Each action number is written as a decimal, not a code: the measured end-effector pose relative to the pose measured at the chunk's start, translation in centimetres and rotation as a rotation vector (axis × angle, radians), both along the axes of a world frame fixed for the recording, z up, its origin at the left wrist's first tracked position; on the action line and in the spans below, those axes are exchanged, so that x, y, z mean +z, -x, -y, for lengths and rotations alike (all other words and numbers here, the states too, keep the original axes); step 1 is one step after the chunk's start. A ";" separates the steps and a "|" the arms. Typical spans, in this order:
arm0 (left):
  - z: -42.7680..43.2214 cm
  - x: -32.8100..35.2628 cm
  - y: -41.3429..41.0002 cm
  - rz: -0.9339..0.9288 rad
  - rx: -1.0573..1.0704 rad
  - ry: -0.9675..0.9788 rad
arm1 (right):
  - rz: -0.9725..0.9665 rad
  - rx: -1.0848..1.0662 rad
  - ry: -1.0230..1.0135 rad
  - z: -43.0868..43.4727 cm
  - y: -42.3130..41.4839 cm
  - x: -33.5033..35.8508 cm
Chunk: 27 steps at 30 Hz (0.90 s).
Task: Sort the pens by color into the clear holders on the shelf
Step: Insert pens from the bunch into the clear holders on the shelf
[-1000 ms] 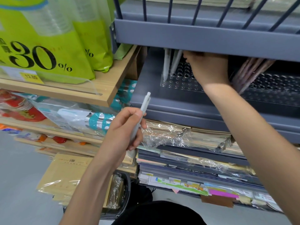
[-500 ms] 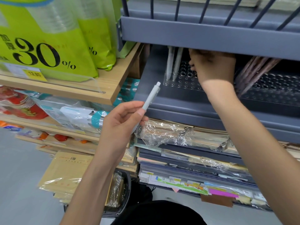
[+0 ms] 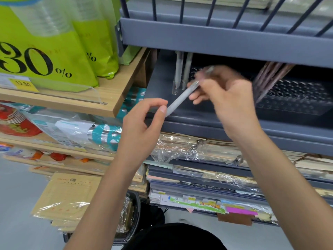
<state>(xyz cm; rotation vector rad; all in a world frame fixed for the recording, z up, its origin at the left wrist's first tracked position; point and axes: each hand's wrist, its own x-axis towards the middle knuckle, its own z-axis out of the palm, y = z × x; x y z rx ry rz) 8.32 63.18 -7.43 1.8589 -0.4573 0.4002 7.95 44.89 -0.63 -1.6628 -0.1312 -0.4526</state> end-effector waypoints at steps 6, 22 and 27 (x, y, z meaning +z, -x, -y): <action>0.7 -2.8 -1.1 0.076 0.098 -0.520 | 0.225 -0.295 -0.050 2.3 -1.4 0.1; 0.6 -4.2 -1.5 0.224 0.158 -0.566 | -0.101 -0.420 0.744 0.8 -7.3 1.4; 0.6 -4.3 -1.6 0.235 0.160 -0.548 | -0.077 -0.482 0.748 0.0 -7.4 1.2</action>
